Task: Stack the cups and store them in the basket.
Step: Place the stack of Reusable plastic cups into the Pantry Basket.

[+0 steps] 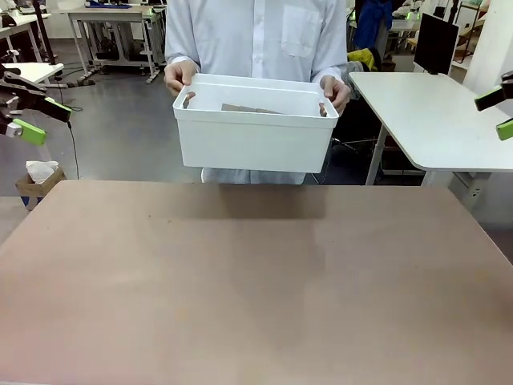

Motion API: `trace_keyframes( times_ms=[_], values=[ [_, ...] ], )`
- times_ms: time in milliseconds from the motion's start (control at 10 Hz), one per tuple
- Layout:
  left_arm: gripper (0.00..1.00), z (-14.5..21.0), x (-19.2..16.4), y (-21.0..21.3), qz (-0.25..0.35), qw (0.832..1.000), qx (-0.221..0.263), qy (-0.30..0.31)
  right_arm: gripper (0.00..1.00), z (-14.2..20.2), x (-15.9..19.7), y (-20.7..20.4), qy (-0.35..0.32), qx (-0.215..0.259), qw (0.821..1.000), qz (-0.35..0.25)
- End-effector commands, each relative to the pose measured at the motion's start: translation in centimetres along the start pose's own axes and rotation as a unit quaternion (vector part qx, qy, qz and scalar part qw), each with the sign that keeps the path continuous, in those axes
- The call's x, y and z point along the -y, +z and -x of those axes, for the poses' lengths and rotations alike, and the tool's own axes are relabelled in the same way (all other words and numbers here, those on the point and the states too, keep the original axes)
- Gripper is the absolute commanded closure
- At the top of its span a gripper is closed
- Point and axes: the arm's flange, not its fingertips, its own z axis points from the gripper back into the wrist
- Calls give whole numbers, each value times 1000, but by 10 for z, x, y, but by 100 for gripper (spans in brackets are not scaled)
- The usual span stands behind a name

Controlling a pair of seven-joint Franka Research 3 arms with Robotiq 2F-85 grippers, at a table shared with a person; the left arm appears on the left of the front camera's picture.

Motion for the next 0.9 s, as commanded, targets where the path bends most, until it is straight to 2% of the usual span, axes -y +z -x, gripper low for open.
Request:
trace_keyframes(
  times_ms=[0,800],
  values=[
    [0,-3,1,1,1,1000,6,3,0,-1,0,-2,7,15,1000,1],
    [0,-3,1,1,1,1000,6,3,0,-1,0,-2,7,15,1000,1]
  ],
)
